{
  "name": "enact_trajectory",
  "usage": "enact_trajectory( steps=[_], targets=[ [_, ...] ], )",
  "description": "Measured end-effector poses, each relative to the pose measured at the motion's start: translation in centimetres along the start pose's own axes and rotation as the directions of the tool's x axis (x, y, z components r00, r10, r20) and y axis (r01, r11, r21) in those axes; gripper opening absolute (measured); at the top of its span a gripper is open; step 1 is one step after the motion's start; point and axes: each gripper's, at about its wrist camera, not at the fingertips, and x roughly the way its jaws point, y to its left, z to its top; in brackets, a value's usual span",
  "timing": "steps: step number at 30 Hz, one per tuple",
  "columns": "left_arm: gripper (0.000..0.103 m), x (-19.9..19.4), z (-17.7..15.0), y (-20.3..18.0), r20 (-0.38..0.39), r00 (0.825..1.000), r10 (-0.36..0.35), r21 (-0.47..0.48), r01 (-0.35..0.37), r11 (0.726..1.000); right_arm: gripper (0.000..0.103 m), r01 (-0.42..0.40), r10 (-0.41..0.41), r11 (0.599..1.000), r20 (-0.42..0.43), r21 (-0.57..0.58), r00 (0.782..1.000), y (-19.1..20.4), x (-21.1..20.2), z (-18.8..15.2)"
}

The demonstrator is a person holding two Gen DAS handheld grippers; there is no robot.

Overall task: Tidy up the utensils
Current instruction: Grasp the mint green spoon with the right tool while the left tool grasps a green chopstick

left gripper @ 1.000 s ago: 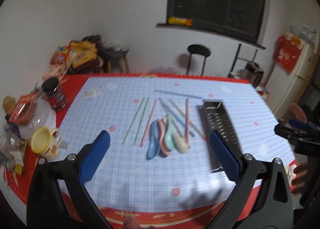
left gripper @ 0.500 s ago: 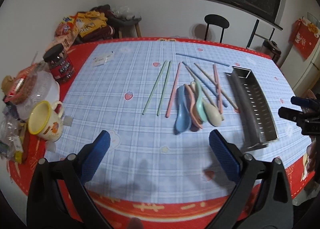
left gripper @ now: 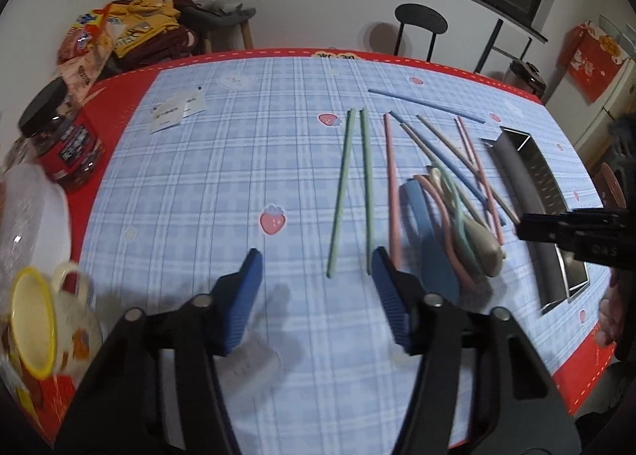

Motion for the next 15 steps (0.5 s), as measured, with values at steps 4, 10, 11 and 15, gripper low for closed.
enact_trajectory(
  steps=[4, 10, 11, 15],
  targets=[
    [0.041, 2.0, 1.0, 0.6, -0.017, 1.0, 0.003, 0.022, -0.003, 1.0, 0.014, 0.049, -0.049, 0.996, -0.012, 0.076, 0.999, 0.4, 3.2, 2.3],
    [0.036, 4.1, 1.7, 1.3, -0.035, 0.999, -0.018, 0.01, 0.018, 1.0, 0.015, 0.236, -0.235, 0.964, -0.022, 0.123, 0.972, 0.8, 6.1, 3.4],
    [0.036, 4.4, 1.8, 1.4, -0.041, 0.999, -0.021, 0.01, 0.021, 1.0, 0.016, 0.263, -0.263, 0.957, -0.021, 0.122, 0.965, 0.8, 6.4, 3.3],
    [0.036, 5.4, 1.4, 1.3, -0.058, 0.998, -0.034, 0.016, 0.035, 0.999, 0.016, 0.332, -0.331, 0.942, -0.023, 0.059, 0.943, 1.7, 7.0, 2.4]
  ],
)
